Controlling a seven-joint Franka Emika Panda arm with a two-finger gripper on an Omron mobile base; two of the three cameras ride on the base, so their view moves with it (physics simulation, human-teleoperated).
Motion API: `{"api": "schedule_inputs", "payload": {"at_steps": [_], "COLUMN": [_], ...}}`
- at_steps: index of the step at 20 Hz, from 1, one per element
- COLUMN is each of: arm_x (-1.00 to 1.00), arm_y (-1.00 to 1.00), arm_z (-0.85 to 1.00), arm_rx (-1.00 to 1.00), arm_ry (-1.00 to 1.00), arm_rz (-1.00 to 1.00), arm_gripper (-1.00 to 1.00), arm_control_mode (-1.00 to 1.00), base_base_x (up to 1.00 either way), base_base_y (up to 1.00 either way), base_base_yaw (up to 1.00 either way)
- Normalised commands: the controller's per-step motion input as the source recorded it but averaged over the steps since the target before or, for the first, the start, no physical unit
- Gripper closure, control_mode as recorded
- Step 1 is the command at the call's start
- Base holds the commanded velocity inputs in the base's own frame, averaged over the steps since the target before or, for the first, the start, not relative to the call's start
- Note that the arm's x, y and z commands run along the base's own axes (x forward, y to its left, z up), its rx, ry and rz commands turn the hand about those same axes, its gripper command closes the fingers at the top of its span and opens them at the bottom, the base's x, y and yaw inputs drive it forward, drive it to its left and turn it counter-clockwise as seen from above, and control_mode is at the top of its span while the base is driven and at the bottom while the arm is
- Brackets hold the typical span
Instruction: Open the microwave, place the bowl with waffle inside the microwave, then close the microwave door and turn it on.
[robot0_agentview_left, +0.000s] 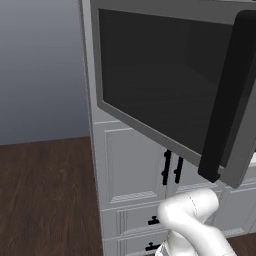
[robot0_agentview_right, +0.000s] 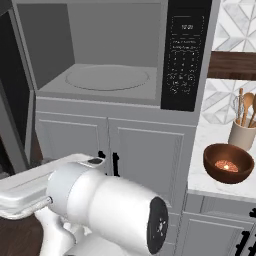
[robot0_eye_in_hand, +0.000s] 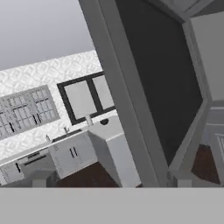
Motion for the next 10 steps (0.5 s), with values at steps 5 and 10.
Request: {"api": "schedule_inputs", "payload": {"at_steps": [5, 10], "arm_x": [1.00, 0.94], "arm_y": [0.00, 0.00], "arm_z": [-0.22, -0.10], "arm_rx": [0.14, 0.10], "arm_ry": [0.09, 0.09], "arm_rz": [0.40, 0.13], "arm_gripper": [-1.00, -1.00], "arm_control_mode": [-1.00, -1.00], "base_base_x": [0.00, 0.00], "base_base_y": [0.00, 0.00], "base_base_yaw": [0.00, 0.00]}}
